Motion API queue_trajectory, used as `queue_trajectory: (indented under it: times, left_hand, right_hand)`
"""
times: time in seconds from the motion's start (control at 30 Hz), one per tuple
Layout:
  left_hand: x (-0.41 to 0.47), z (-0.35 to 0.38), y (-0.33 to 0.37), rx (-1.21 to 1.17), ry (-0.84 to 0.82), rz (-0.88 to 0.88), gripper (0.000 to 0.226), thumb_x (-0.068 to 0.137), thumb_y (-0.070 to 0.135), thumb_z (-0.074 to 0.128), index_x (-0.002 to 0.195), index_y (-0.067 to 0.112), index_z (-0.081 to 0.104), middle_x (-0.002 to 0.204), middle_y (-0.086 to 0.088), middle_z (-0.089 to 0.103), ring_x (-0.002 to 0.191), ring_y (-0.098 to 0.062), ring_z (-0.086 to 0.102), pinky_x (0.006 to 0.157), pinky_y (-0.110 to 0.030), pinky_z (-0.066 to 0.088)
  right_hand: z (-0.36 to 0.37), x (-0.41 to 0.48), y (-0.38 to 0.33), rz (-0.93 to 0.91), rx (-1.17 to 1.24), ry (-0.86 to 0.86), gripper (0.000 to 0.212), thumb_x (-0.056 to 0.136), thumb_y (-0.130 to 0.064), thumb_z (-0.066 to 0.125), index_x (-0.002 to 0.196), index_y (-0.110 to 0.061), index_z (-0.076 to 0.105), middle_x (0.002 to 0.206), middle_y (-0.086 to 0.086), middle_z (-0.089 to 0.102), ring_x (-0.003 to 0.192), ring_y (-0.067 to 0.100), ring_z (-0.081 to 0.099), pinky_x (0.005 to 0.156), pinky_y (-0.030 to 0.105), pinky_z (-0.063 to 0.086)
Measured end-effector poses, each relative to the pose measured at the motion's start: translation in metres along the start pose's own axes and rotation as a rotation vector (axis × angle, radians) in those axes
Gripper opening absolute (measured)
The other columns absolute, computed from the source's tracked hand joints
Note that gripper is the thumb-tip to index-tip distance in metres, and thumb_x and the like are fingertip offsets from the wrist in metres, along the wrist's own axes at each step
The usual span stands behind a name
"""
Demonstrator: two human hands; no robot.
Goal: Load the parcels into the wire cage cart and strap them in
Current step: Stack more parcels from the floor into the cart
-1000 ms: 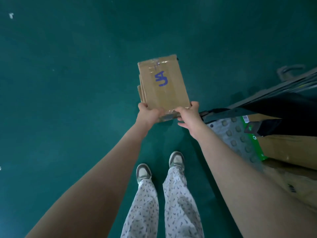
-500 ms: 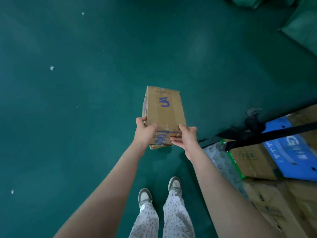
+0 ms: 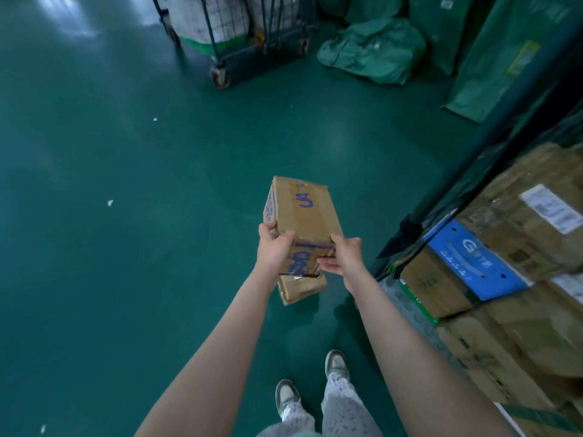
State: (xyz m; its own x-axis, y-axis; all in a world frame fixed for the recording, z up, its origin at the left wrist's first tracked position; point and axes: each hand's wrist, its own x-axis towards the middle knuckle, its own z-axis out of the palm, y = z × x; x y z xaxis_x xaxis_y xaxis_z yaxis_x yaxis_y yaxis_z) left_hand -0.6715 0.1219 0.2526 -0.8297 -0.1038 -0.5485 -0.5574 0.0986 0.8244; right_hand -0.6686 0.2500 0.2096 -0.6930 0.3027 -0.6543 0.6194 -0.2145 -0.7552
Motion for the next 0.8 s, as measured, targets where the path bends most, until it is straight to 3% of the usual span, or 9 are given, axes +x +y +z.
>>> queue_trajectory:
  times: [0.1,0.2,0.3,0.4,0.47,0.53,0.6,0.7,0.8]
  left_hand:
    - [-0.013,0.001,0.002,-0.001,-0.032,0.033,0.046,0.088,0.018,0.054,0.128,0.02,0.032,0.118,-0.006,0.055,0.105,-0.024,0.058,0.078,-0.033,0.047]
    - [-0.028,0.007,-0.001,0.009,-0.03,0.06,0.044,0.089,0.018,0.053,0.128,0.017,0.032,0.114,-0.006,0.054,0.092,-0.019,0.056,0.067,-0.028,0.044]
    - [-0.044,0.018,-0.013,0.079,-0.006,0.036,0.041,0.087,0.022,0.055,0.123,0.018,0.034,0.116,-0.008,0.054,0.1,-0.026,0.056,0.089,-0.037,0.047]
    - [-0.059,0.034,-0.022,0.092,-0.042,-0.009,0.042,0.086,0.021,0.057,0.121,0.014,0.035,0.116,-0.012,0.055,0.105,-0.03,0.056,0.097,-0.043,0.045]
    - [-0.07,0.048,-0.025,0.087,-0.091,-0.01,0.044,0.089,0.017,0.055,0.127,0.009,0.034,0.109,-0.009,0.053,0.1,-0.027,0.054,0.088,-0.035,0.046]
    - [-0.081,0.06,-0.025,0.076,-0.107,0.011,0.042,0.092,0.014,0.053,0.128,0.007,0.034,0.099,-0.004,0.049,0.089,-0.021,0.05,0.069,-0.031,0.042]
    - [-0.095,0.076,-0.026,0.08,-0.131,0.031,0.038,0.092,0.013,0.052,0.124,0.009,0.034,0.102,-0.007,0.05,0.084,-0.018,0.048,0.06,-0.028,0.04]
    - [-0.118,0.093,-0.038,0.083,-0.148,0.034,0.037,0.088,0.017,0.056,0.116,0.013,0.033,0.114,-0.011,0.056,0.091,-0.024,0.054,0.081,-0.036,0.047]
    - [-0.146,0.105,-0.054,0.087,-0.156,0.023,0.037,0.087,0.019,0.057,0.113,0.014,0.032,0.107,-0.009,0.054,0.096,-0.027,0.055,0.088,-0.038,0.046]
  right_hand:
    - [-0.007,-0.015,0.0,-0.043,0.002,0.048,0.033,0.098,-0.025,0.044,0.121,-0.001,0.04,0.1,0.017,0.06,0.054,0.019,0.061,0.048,0.026,0.054]
    - [-0.018,-0.03,0.005,-0.031,-0.01,0.093,0.032,0.098,-0.024,0.043,0.121,-0.002,0.04,0.106,0.019,0.061,0.054,0.019,0.06,0.05,0.028,0.054]
    - [-0.033,-0.041,0.016,-0.004,-0.024,0.139,0.031,0.099,-0.024,0.041,0.121,-0.004,0.035,0.102,0.016,0.057,0.058,0.021,0.058,0.055,0.032,0.053]
    - [-0.057,-0.049,0.028,0.017,-0.079,0.184,0.045,0.098,-0.03,0.042,0.133,-0.004,0.03,0.105,0.012,0.057,0.054,0.018,0.059,0.042,0.025,0.05]
    - [-0.077,-0.053,0.032,0.022,-0.084,0.206,0.052,0.097,-0.035,0.043,0.136,-0.002,0.031,0.105,0.014,0.061,0.048,0.016,0.059,0.036,0.021,0.044]
    - [-0.091,-0.055,0.032,0.023,-0.072,0.223,0.05,0.097,-0.036,0.043,0.131,-0.001,0.035,0.103,0.017,0.063,0.049,0.018,0.059,0.038,0.021,0.043]
    - [-0.112,-0.066,0.033,0.0,-0.046,0.251,0.047,0.097,-0.034,0.044,0.128,0.0,0.036,0.103,0.02,0.062,0.05,0.02,0.059,0.04,0.023,0.045]
    - [-0.142,-0.086,0.041,-0.042,-0.049,0.271,0.047,0.096,-0.037,0.047,0.122,0.0,0.036,0.102,0.019,0.062,0.05,0.02,0.058,0.045,0.026,0.048]
    - [-0.166,-0.104,0.055,-0.011,-0.069,0.264,0.049,0.098,-0.034,0.043,0.132,-0.002,0.03,0.104,0.016,0.06,0.052,0.02,0.058,0.046,0.027,0.049]
